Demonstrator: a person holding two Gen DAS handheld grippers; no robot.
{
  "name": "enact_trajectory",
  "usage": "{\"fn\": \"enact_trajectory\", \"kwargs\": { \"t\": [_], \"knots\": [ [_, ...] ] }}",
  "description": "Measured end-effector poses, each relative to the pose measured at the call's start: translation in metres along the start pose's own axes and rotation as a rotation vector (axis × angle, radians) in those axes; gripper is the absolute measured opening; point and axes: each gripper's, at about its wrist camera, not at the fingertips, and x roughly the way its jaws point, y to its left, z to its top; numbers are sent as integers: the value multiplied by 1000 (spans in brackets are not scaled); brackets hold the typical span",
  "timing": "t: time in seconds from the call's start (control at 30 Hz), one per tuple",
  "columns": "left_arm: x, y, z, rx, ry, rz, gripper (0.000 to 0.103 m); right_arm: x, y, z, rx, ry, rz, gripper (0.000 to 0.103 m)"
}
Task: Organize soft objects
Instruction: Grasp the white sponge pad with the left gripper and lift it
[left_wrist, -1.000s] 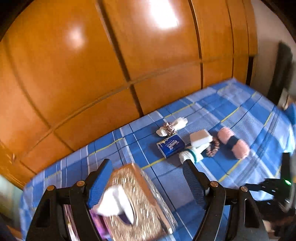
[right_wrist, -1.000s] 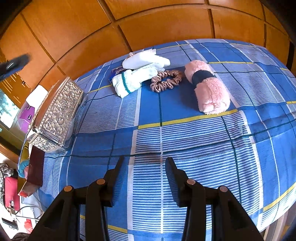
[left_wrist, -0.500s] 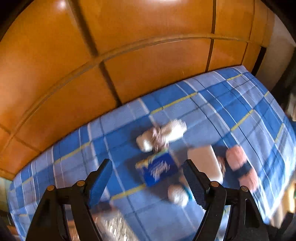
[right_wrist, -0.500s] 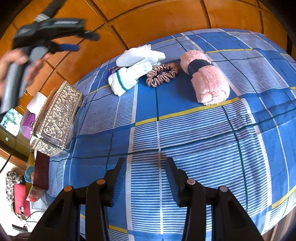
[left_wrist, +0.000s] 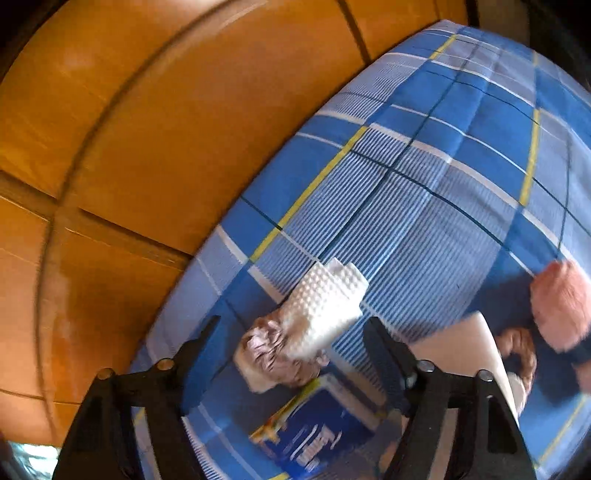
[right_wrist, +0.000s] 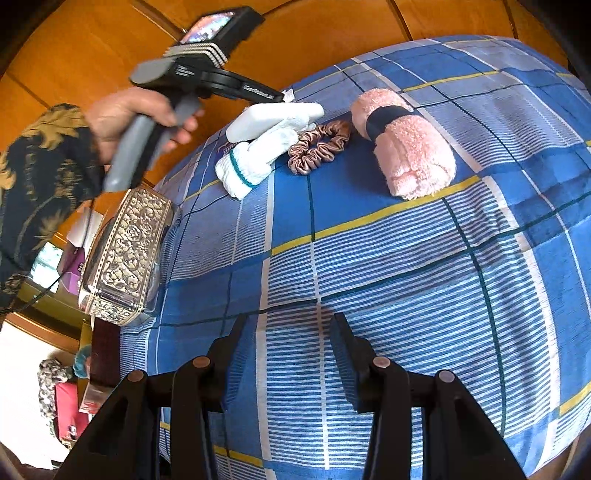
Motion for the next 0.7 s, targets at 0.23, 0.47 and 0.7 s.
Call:
{"fn": "enact_trajectory", "kwargs": {
  "t": [0.23, 0.47, 0.7],
  "knots": [
    [2, 29, -4, -150, 2, -120, 19, 1, -3, 1, 2, -20, 19, 44],
    [-26, 62, -20, -304, -33, -224, 17, 1, 0, 1, -14, -23, -2, 44],
    [-75, 77, -42, -357, -102, -259, 18, 0, 4, 5, 7, 5, -1, 44]
  ]
}}
